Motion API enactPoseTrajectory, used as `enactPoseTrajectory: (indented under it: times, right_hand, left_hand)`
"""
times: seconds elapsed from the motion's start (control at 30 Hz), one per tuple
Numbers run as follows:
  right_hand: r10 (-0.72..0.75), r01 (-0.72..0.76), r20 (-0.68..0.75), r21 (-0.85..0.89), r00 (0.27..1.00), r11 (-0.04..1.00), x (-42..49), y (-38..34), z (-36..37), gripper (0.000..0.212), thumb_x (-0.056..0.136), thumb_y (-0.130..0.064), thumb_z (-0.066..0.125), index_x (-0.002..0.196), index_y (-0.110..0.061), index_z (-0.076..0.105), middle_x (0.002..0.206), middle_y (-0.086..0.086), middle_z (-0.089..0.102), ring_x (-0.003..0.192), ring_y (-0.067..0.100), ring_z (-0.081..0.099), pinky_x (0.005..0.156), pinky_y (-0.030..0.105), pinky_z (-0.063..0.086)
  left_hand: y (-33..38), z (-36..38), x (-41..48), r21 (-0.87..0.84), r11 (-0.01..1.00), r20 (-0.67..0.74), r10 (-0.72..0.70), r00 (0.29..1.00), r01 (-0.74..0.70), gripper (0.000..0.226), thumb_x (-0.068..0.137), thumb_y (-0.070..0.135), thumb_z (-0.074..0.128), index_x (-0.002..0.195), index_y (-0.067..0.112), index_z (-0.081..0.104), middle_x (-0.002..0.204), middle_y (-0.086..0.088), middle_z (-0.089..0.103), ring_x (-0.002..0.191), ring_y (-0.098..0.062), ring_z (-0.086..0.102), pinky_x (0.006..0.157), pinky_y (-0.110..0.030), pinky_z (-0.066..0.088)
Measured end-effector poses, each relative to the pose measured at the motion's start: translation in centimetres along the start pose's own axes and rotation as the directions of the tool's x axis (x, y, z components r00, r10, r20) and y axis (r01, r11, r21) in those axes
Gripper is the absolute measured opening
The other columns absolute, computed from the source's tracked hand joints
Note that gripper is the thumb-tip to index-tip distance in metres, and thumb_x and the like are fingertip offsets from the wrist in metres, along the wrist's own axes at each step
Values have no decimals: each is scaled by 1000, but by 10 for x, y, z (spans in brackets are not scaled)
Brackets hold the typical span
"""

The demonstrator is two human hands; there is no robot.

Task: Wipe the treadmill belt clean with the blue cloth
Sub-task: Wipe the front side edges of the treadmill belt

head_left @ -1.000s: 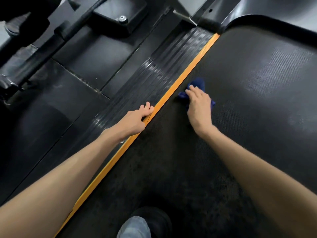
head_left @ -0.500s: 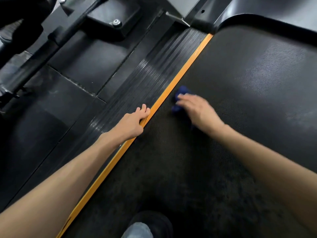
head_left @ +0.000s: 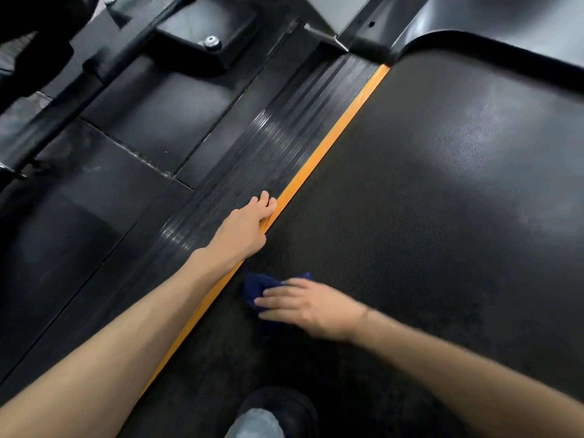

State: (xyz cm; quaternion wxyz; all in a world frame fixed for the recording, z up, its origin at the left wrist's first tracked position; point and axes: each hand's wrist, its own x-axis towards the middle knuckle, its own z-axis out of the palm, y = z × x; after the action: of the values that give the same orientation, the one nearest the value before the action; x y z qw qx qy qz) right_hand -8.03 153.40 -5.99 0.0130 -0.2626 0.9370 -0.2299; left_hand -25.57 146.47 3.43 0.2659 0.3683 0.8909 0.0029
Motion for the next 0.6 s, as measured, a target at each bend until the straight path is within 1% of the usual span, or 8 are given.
enactPoseTrajectory:
  times: [0.03, 0.1, 0.23, 0.3, 0.33, 0.47, 0.53, 0.6]
  right_hand:
    - [-12, 11, -19, -36, 1000, 999, -11, 21, -10, 42, 92, -14, 39, 131, -15, 55, 145, 3, 45, 135, 19, 37, 111, 32, 22]
    - [192, -218, -212, -108, 958, 970, -37, 69, -36, 38, 93, -13, 40, 126, -12, 59, 140, 7, 50, 131, 23, 44, 110, 36, 31]
    - [702, -799, -530, 73, 476, 597, -86, 114, -68, 47, 79, 6, 49, 124, -6, 60, 135, 14, 53, 126, 34, 49, 105, 45, 38]
    - [736, -838, -558, 125, 384, 531, -74, 96, -64, 51, 74, 5, 45, 121, -5, 61, 134, 14, 55, 123, 34, 51, 102, 43, 39]
    - [712, -798, -553, 131, 433, 588, -63, 80, -58, 51, 73, 0, 41, 119, -4, 63, 132, 14, 56, 120, 33, 53, 100, 43, 41]
    - [423, -441, -315, 17, 849, 898, -39, -8, -4, 46, 82, -15, 40, 122, -11, 63, 135, 5, 55, 124, 22, 49, 103, 34, 33]
    - [355, -373, -223, -43, 908, 927, -59, -22, 3, 47, 85, -16, 44, 129, -16, 57, 141, 0, 49, 130, 16, 42, 107, 29, 26]
    - [447, -492, -324, -67, 834, 868, -92, 0, -9, 45, 85, -13, 47, 129, -15, 58, 141, 1, 49, 130, 19, 45, 107, 30, 30]
  left_hand:
    - [0, 1, -2, -1, 1000, -30, 10, 999, -10, 72, 87, -8, 43, 149, 20, 20, 158, 2, 9, 140, -27, 27, 105, -38, 38]
    - [2, 4, -3, 32, 999, -63, 32, 998, -30, 73, 85, -8, 42, 149, 18, 20, 158, 0, 10, 141, -26, 24, 105, -38, 36]
    - [12, 4, 0, 138, 990, -67, 19, 998, -10, 69, 84, -4, 45, 147, 9, 20, 157, -8, 9, 142, -27, 17, 110, -38, 27]
    - [17, 3, 4, 242, 969, -172, 87, 981, -43, 64, 83, 2, 52, 143, 6, 30, 156, -14, 9, 143, -29, 10, 115, -41, 14]
    - [21, 2, 7, 245, 968, -223, 111, 968, -55, 63, 82, 2, 53, 142, 6, 32, 156, -15, 7, 144, -30, 6, 116, -42, 9]
    - [46, 4, 17, 200, 965, -206, 213, 955, -172, 63, 81, -3, 48, 141, 9, 35, 156, -13, 6, 144, -29, 6, 116, -41, 10]
    - [59, 11, 17, 165, 954, -199, 279, 939, -249, 64, 81, -6, 46, 142, 10, 35, 156, -14, 8, 144, -28, 7, 116, -38, 11]
    - [72, 21, 13, 102, 930, -236, 366, 900, -352, 67, 78, -11, 44, 141, 9, 36, 156, -15, 12, 144, -28, 10, 117, -34, 10]
